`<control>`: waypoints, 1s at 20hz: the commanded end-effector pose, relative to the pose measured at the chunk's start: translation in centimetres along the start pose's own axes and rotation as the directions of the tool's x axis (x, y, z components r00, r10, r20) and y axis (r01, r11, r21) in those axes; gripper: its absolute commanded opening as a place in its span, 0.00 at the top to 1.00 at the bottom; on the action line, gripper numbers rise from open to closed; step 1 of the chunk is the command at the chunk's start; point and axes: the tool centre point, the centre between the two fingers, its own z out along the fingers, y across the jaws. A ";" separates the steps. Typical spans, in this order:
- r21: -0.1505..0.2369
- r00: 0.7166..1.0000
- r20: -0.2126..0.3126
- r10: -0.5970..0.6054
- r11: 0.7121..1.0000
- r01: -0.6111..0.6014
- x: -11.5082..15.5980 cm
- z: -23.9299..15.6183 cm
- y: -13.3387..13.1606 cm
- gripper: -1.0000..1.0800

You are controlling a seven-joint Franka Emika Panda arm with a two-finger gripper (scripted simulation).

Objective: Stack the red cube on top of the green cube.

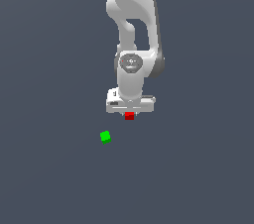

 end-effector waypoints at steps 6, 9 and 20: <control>0.000 1.000 0.000 0.000 1.000 0.000 0.1 -2.5 0.0 1.00; 0.000 1.000 -0.001 0.000 1.000 0.000 0.1 -2.4 0.0 1.00; 0.000 1.000 -0.001 0.000 1.000 0.000 2.3 -0.7 3.4 1.00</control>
